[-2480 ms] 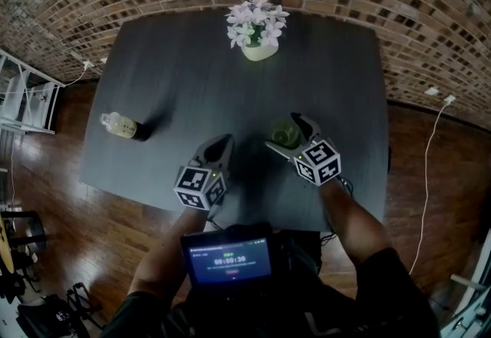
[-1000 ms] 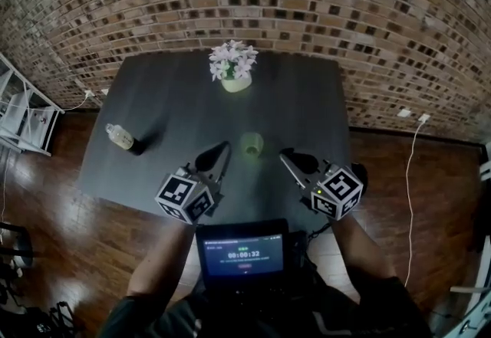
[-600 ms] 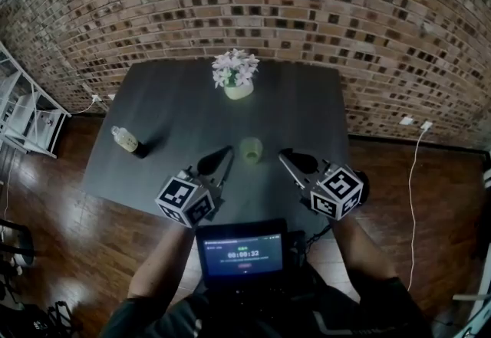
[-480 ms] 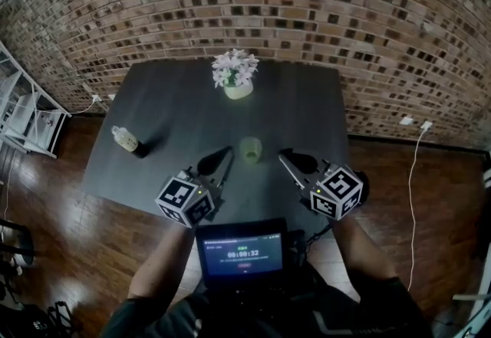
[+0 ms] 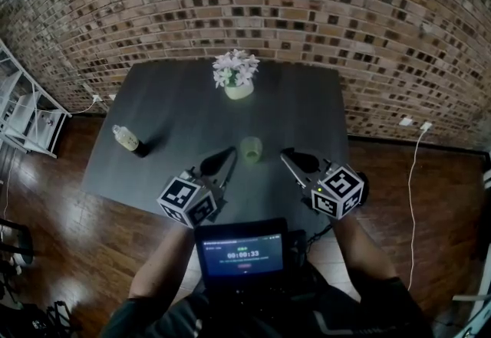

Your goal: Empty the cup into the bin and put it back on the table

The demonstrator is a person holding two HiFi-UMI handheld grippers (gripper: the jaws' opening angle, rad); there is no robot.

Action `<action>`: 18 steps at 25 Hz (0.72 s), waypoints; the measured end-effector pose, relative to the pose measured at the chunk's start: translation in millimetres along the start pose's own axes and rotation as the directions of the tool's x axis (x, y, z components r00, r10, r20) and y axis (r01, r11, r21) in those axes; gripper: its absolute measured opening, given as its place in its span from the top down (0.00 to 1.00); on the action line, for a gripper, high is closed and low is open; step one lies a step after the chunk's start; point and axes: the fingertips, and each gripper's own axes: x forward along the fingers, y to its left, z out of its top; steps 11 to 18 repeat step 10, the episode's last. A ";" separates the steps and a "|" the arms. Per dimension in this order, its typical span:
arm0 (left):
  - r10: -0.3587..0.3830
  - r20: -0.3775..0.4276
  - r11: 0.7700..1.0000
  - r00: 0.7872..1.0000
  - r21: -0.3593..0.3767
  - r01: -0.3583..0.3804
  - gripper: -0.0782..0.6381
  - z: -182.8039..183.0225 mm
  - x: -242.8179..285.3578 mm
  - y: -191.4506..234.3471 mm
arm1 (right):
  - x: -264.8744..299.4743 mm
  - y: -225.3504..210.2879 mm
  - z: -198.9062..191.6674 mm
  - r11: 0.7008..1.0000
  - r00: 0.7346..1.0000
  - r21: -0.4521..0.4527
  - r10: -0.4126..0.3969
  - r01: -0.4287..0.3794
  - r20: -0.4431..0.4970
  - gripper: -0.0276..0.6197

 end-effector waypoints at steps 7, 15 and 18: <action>-0.006 0.002 1.000 1.000 -0.001 0.006 0.89 2.4 -1.6 -1.5 | 3.6 1.7 4.7 1.000 1.000 -0.009 0.003 -0.003 -0.001 0.96; -0.005 0.002 1.000 1.000 -0.001 0.005 0.89 1.3 -2.4 -0.6 | 5.1 1.3 6.3 1.000 1.000 -0.015 0.004 -0.004 -0.002 0.96; -0.005 0.002 1.000 1.000 -0.001 0.005 0.89 1.3 -2.4 -0.6 | 5.1 1.3 6.3 1.000 1.000 -0.015 0.004 -0.004 -0.002 0.96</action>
